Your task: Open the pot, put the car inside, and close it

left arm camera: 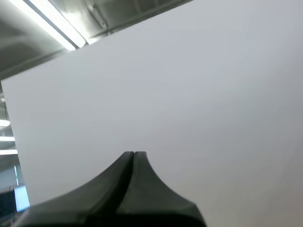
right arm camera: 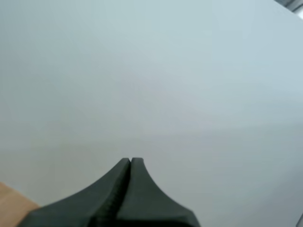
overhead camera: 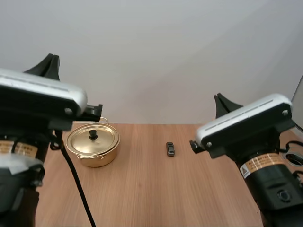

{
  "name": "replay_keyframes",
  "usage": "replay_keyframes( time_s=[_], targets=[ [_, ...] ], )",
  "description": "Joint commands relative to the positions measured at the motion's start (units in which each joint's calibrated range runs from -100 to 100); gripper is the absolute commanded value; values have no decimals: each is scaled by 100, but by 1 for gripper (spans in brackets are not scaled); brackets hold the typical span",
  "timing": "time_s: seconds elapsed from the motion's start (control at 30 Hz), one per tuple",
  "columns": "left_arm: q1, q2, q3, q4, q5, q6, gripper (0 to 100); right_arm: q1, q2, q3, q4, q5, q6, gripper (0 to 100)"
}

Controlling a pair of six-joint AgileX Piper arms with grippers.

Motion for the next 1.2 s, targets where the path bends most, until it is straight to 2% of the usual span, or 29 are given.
replay_keyframes(
  time_s=[0.0,0.07,0.13,0.23,0.33,0.53,0.63,0.77,0.8,0.83,0.87,0.9,0.93,1.0,1.03,1.17],
  targets=[
    [33,1135,-1272,2,4209,-739,0,1,2260,-2661,1324,5010,449,0],
    [105,1787,-1684,2,5324,-907,0,1,3167,-3639,1631,6318,364,0],
    [179,2524,-2027,2,6329,-907,0,1,4043,-4476,2131,7674,-51,0],
    [206,3466,-2332,2,7067,-917,0,1,5000,-5195,2882,8879,-710,0],
    [206,4075,-2469,-9,7039,-977,0,1,5532,-5352,3576,8990,-816,0],
    [230,4644,-2440,-32,6932,-1008,0,1,5981,-4887,4447,8621,-942,0],
    [230,4746,-2426,-32,6792,-1009,0,1,6080,-4672,4529,8000,-1357,0],
    [230,4760,-2426,137,6511,-1009,0,1,6091,-4625,4482,7673,-1373,0],
    [230,4785,-2426,177,6457,-1009,3,1,6091,-4625,4482,7673,-1383,9],
    [230,4788,-2426,280,6414,-1009,9,1,6091,-4625,4482,7673,-1424,19],
    [230,4803,-2426,318,6370,-1009,19,1,6091,-4625,4482,7693,-1611,35],
    [230,4854,-2426,357,6294,-1009,32,1,6091,-4625,4482,7693,-1738,47],
    [230,4885,-2426,384,6274,-1009,49,1,6091,-4625,4482,7693,-1860,59],
    [230,5015,-2426,387,6274,-1009,89,1,6091,-4625,4482,7745,-2077,95],
    [230,5060,-2439,378,6296,-1009,100,1,6091,-4625,4482,7766,-2138,100],
    [230,5179,-2439,378,6130,-1016,100,1,6091,-4625,4548,7611,-2146,100]
  ],
)
